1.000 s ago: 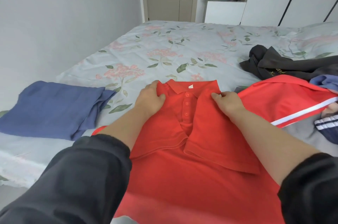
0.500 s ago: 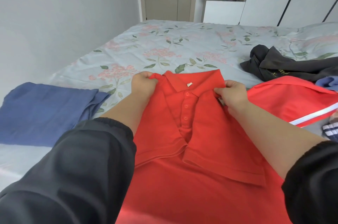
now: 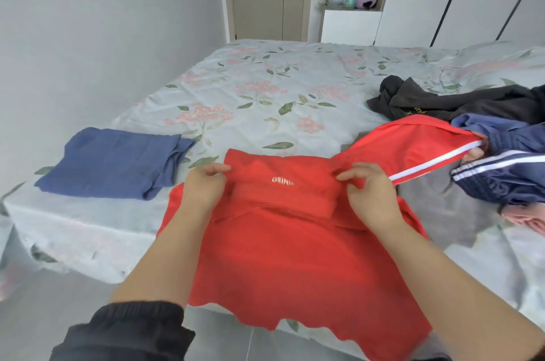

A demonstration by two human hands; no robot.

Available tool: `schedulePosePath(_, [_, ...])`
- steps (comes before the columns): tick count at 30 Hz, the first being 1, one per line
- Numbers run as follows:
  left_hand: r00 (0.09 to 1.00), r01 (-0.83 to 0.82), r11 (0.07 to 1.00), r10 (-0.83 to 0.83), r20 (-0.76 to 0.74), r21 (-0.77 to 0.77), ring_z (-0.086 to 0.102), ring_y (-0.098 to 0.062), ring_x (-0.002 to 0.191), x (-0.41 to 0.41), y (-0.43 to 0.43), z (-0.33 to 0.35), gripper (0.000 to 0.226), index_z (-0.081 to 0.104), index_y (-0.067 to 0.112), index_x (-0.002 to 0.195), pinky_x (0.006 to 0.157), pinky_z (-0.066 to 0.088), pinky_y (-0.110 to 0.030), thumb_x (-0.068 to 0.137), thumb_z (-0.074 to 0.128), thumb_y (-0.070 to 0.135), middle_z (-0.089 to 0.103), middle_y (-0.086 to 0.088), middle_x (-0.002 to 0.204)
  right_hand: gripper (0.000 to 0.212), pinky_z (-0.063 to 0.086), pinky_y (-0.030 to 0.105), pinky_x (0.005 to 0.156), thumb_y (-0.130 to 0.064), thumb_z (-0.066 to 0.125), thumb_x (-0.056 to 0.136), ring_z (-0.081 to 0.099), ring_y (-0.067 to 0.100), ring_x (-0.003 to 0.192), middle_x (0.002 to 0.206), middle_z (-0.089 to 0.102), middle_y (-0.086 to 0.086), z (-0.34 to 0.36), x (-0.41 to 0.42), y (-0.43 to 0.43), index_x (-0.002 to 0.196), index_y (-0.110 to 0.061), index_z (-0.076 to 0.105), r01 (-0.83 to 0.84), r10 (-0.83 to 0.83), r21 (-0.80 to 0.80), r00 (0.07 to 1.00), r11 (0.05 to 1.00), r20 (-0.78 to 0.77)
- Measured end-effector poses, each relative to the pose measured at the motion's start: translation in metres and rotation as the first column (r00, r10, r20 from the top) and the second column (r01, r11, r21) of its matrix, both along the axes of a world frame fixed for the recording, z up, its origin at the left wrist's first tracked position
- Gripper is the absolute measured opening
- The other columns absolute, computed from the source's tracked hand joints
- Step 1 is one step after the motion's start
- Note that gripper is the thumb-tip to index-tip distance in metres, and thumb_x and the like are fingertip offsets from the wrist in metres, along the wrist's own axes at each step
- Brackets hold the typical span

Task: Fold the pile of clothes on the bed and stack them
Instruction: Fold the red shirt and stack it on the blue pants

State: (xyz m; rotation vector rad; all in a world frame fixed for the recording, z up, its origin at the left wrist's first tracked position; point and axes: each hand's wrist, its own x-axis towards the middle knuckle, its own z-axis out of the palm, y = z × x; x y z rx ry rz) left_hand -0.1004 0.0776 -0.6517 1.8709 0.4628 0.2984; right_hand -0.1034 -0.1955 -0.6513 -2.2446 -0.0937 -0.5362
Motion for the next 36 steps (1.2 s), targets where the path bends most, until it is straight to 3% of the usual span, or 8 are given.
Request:
schedulePosePath(5, [0.994,0.021,0.949,-0.053,-0.093,-0.314,0.053,-0.016,0.072,-0.011,-0.015,0.007,0.024,0.055,0.016,0.116,0.065,0.045,-0.028,0.094,0.048,0.009,0.056,-0.001,0.079,0.017,0.050,0.030,0.067,-0.003,0.052,0.090,0.064,0.023,0.076,0.086,0.065,0.010,-0.012,-0.015,0.000,0.097,-0.001,0.067,0.171,0.022,0.355,0.876,0.919,-0.481])
schedulePosePath(11, [0.979,0.038,0.973,-0.082,-0.184,-0.230,0.060,-0.020,0.082,-0.002,-0.015,0.001,0.053,0.044,0.010,0.135,0.048,0.051,-0.027,0.089,0.065,0.023,0.059,-0.010,0.106,0.014,0.054,0.031,0.061,-0.017,0.061,0.091,0.060,0.024,0.061,0.072,0.060,0.014,-0.013,-0.010,0.013,0.087,-0.005,0.063,0.175,0.155,0.522,0.835,0.835,-0.528])
schedulePosePath(18, [0.916,0.210,0.978,-0.192,-0.352,0.012,0.052,-0.011,0.040,-0.002,-0.012,0.011,0.066,0.037,0.017,0.142,0.037,0.042,-0.018,0.081,0.059,0.005,0.059,-0.004,0.057,0.012,0.040,0.018,0.036,-0.009,0.052,0.087,0.050,0.023,0.041,0.043,0.055,0.011,0.002,0.008,0.011,0.078,-0.004,0.058,0.209,0.080,0.338,0.736,0.917,-0.673])
schedulePosePath(20, [0.873,0.333,0.904,-0.188,-0.450,0.268,0.064,-0.019,0.062,-0.006,-0.004,0.015,0.056,0.044,0.016,0.138,0.055,0.053,-0.026,0.084,0.057,0.012,0.068,-0.006,0.076,0.019,0.041,0.018,0.036,-0.012,0.047,0.090,0.054,0.018,0.039,0.048,0.057,0.008,0.007,0.010,0.002,0.075,-0.007,0.057,0.059,0.031,0.094,0.670,0.994,-0.742])
schedulePosePath(23, [0.947,0.222,0.796,-0.039,-0.318,0.564,0.057,-0.029,0.109,-0.008,0.000,0.012,0.038,0.057,0.014,0.125,0.087,0.046,-0.035,0.087,0.054,0.019,0.064,-0.009,0.116,0.024,0.043,0.023,0.043,-0.023,0.049,0.095,0.054,0.019,0.052,0.072,0.058,0.009,0.012,0.018,-0.005,0.082,-0.006,0.058,0.011,0.081,0.116,0.647,0.993,-0.758])
schedulePosePath(28, [0.945,0.172,0.592,-0.326,0.039,0.787,0.046,-0.032,0.115,-0.005,-0.045,0.008,0.037,0.058,0.011,0.126,0.100,0.035,-0.039,0.092,0.051,0.023,0.060,-0.012,0.123,0.029,0.043,0.026,0.049,-0.030,0.055,0.094,0.052,0.021,0.059,0.078,0.062,0.010,-0.001,0.041,0.000,0.080,-0.007,0.066,0.158,0.005,0.240,0.826,0.958,-0.564])
schedulePosePath(32, [0.683,0.417,0.307,-0.727,-0.072,0.856,0.045,-0.021,0.115,-0.020,-0.097,-0.011,0.043,0.059,0.021,0.127,0.096,0.037,-0.036,0.089,0.057,0.042,0.059,0.001,0.120,0.028,0.032,0.014,0.036,-0.019,0.063,0.089,0.041,0.008,0.038,0.061,0.056,0.006,-0.012,0.053,0.003,0.062,-0.014,0.061,0.227,0.011,0.430,0.875,0.874,-0.484])
schedulePosePath(36, [0.635,0.427,0.192,-0.759,-0.143,0.884,0.047,-0.022,0.106,-0.027,-0.119,-0.024,0.048,0.057,0.019,0.129,0.088,0.043,-0.038,0.086,0.062,0.040,0.057,-0.001,0.113,0.030,0.032,0.012,0.033,-0.014,0.065,0.088,0.037,0.003,0.029,0.052,0.055,0.004,-0.017,0.062,-0.001,0.059,-0.013,0.060,0.184,0.092,0.497,0.873,0.848,-0.480])
